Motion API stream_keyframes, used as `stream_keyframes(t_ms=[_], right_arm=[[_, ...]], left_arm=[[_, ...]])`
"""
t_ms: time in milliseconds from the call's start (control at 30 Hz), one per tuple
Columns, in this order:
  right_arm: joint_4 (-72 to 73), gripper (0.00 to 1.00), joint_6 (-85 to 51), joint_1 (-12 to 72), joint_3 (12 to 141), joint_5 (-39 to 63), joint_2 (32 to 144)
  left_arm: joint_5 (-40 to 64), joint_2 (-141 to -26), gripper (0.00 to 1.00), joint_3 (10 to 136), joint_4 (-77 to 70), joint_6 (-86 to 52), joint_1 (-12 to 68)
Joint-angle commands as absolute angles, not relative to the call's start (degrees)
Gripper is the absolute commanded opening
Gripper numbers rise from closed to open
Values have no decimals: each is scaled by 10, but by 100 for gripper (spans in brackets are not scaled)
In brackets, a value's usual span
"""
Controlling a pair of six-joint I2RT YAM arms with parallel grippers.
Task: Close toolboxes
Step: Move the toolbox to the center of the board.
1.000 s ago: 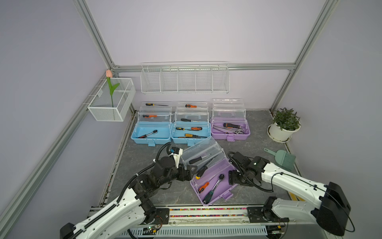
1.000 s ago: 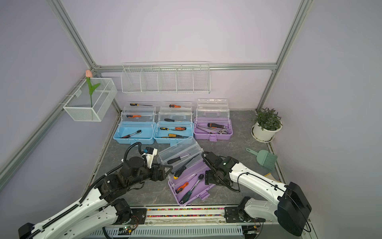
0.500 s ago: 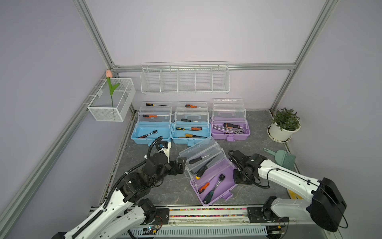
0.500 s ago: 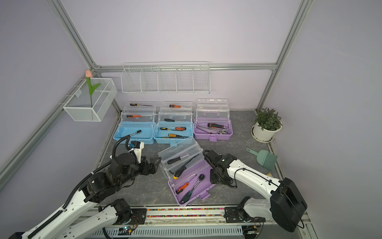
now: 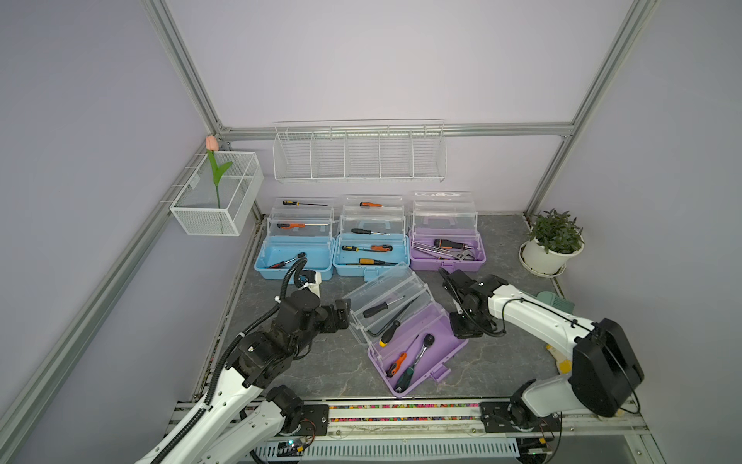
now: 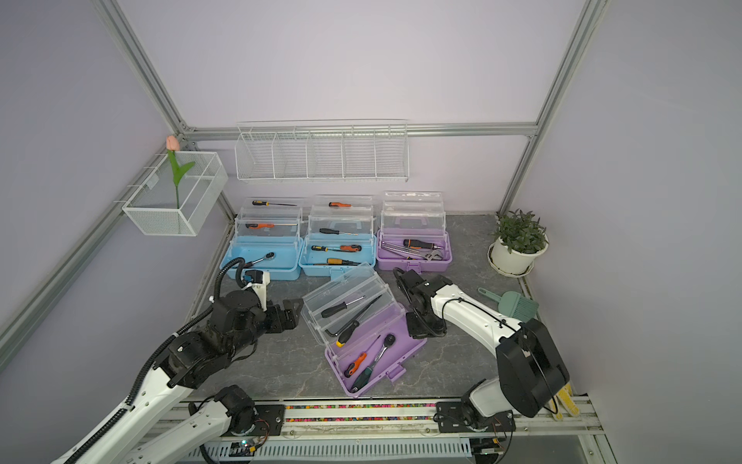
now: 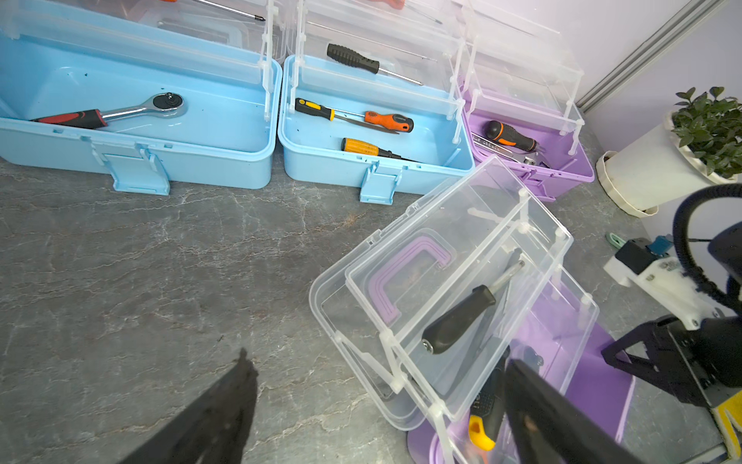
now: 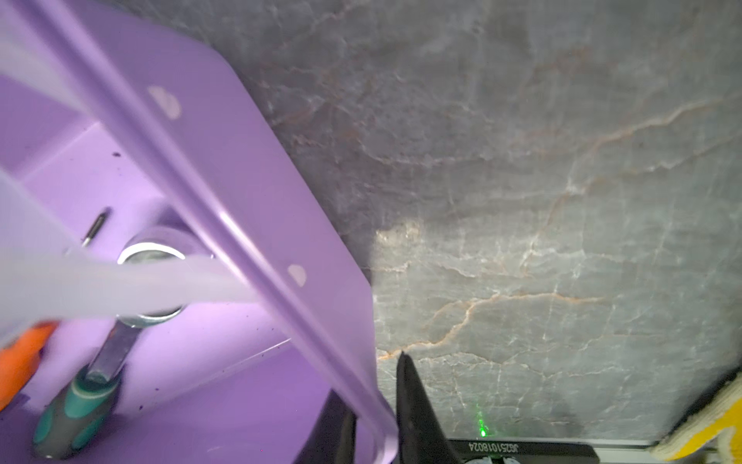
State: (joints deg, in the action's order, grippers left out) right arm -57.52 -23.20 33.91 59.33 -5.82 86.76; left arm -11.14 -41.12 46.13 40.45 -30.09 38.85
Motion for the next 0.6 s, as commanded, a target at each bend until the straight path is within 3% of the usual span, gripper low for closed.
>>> stream_keyframes(t_ms=[0,200,300,333,400,500,567], right_arm=[[-512,14,-130,317,650,-52,904],[-528,13,32,296,767,-23,992],[-575,21,33,292,823,-30,1011],[-587,34,20,292,830,-28,1006],[-615,73,-33,296,828,-40,986],[-627,92,-125,308,790,-81,934],[-623,94,-211,311,753,-103,891]], left_arm=[[-105,-420,96,455,393,-308,376],[-69,-429,96,458,373,-320,341],[-61,-450,95,463,371,-325,334],[-59,-450,95,464,372,-326,334],[-61,-448,95,466,374,-328,334],[-70,-442,95,464,371,-330,334],[-72,-443,95,465,368,-330,333]])
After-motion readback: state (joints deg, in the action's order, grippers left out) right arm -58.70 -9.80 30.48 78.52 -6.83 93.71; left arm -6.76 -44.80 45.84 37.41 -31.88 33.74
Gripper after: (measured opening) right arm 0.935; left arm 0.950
